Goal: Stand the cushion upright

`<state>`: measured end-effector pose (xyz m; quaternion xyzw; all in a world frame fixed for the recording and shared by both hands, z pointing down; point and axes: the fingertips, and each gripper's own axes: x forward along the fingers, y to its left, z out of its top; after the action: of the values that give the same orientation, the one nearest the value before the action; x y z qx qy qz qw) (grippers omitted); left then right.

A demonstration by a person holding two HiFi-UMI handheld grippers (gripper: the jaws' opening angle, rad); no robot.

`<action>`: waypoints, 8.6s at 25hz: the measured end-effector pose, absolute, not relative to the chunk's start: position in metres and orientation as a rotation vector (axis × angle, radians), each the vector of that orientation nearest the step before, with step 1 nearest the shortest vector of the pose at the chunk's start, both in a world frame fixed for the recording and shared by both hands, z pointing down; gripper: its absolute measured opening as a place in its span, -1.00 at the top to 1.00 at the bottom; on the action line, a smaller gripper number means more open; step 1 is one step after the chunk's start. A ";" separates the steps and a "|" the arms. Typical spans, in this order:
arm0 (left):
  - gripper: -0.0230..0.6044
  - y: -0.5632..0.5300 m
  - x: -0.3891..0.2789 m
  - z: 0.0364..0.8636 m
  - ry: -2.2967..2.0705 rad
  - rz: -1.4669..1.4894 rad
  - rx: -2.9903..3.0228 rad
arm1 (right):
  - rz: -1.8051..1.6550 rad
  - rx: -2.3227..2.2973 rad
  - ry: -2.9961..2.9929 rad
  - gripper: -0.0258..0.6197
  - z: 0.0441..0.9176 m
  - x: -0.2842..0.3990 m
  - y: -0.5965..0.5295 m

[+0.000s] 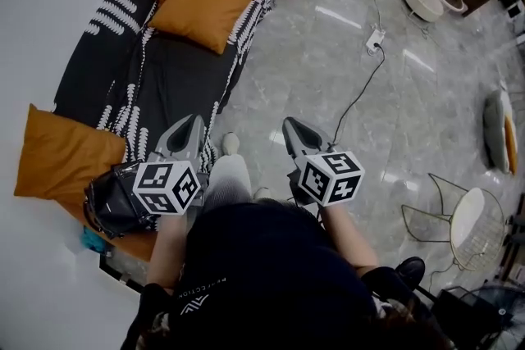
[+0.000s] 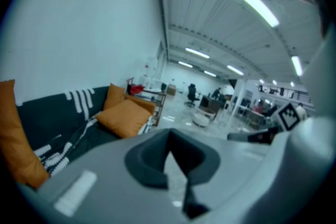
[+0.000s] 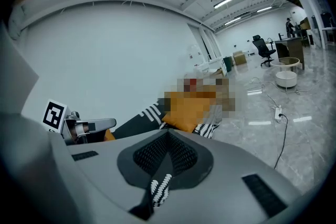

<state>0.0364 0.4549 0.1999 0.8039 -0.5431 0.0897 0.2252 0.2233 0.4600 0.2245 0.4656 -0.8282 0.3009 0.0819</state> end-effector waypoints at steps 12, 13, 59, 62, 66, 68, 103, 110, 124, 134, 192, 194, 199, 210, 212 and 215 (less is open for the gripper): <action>0.90 0.365 -0.012 0.214 -1.488 0.295 2.188 | 0.925 1.403 -2.407 0.92 0.240 0.186 0.365; 0.90 0.358 -0.017 0.215 -1.485 0.291 2.186 | 0.927 1.393 -2.408 0.92 0.241 0.180 0.358; 0.90 0.050 -0.039 0.333 -1.486 0.505 2.039 | 1.295 0.997 -2.332 0.28 0.380 0.103 0.004; 0.90 0.035 -0.033 0.354 -1.447 0.549 2.015 | 1.340 0.999 -2.308 0.23 0.399 0.105 -0.014; 0.90 0.021 -0.024 0.379 -1.394 0.598 1.986 | 1.414 0.974 -2.249 0.22 0.433 0.105 -0.025; 0.89 0.011 -0.020 0.393 -1.373 0.618 1.980 | 1.442 0.961 -2.227 0.18 0.451 0.106 -0.032; 0.89 -0.044 -0.025 0.529 -1.354 0.890 1.820 | 1.908 0.892 -2.131 -0.31 0.609 0.068 -0.078; 0.89 -0.042 -0.020 0.545 -1.335 0.907 1.795 | 1.970 0.890 -2.164 -0.47 0.617 0.061 -0.086; 0.89 -0.042 -0.021 0.548 -1.349 0.887 1.770 | 1.973 0.888 -2.198 -0.59 0.625 0.045 -0.111; 0.89 -0.045 -0.038 0.526 -1.413 0.818 1.742 | 1.831 0.862 -2.151 -0.13 0.614 0.039 -0.108; 0.88 0.070 -0.153 0.342 -1.740 0.378 1.725 | 1.075 1.097 -2.264 0.86 0.371 0.045 -0.082; 0.88 0.079 -0.156 0.338 -1.748 0.349 1.717 | 1.030 1.070 -2.277 0.87 0.362 0.046 -0.070; 0.88 0.106 -0.162 0.332 -1.755 0.298 1.707 | 0.939 0.997 -2.348 0.87 0.326 0.040 -0.043; 0.87 0.156 -0.194 0.309 -1.833 0.226 1.672 | 0.852 0.753 -2.543 0.88 0.238 -0.014 0.001; 0.85 0.167 -0.204 0.306 -1.853 0.219 1.653 | 0.834 0.700 -2.567 0.88 0.227 -0.024 0.007; 0.76 0.183 -0.216 0.305 -1.868 0.196 1.631 | 0.782 0.617 -2.601 0.88 0.212 -0.040 0.019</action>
<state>-0.2157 0.1826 0.3048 0.6210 -0.7111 0.0748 0.3212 -0.0398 0.0193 0.2119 0.2181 -0.9191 0.2762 0.1771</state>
